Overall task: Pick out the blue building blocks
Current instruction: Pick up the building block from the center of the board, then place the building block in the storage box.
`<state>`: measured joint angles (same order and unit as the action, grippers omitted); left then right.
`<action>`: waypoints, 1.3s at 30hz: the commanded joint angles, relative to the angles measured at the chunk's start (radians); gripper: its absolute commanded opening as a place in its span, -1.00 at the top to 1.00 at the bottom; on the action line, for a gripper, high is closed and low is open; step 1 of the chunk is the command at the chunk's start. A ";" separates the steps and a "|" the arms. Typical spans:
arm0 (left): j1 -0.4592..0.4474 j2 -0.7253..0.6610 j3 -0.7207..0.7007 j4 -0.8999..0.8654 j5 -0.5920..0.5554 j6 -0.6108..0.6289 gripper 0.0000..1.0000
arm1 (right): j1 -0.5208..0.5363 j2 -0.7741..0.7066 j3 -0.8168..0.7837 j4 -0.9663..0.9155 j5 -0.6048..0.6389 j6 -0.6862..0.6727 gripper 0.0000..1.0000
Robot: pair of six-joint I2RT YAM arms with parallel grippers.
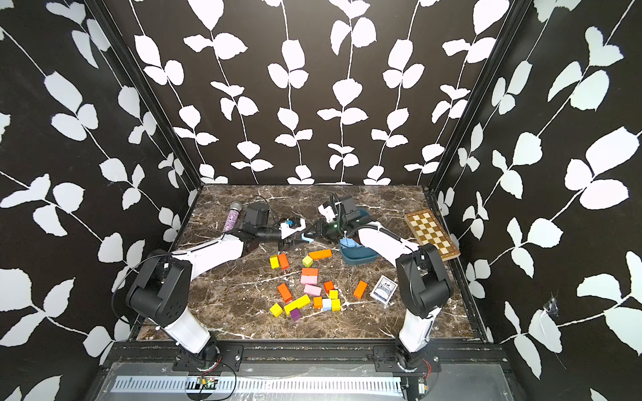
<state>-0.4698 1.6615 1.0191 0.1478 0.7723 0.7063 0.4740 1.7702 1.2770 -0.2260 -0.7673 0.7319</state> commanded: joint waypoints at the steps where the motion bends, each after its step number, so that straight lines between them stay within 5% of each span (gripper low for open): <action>1: -0.003 0.000 0.023 -0.022 -0.009 0.026 -0.30 | -0.049 -0.001 0.061 -0.134 0.071 -0.090 0.52; 20: -0.004 0.049 0.097 -0.236 -0.079 0.153 -0.36 | -0.227 0.124 0.325 -0.658 0.539 -0.484 0.55; 39: -0.003 0.100 0.172 -0.307 -0.099 0.190 -0.36 | -0.224 0.324 0.534 -0.674 0.598 -0.564 0.53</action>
<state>-0.4698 1.7565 1.1648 -0.1268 0.6708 0.8871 0.2512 2.0743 1.7824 -0.8803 -0.1883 0.1905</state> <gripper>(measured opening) 0.680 0.303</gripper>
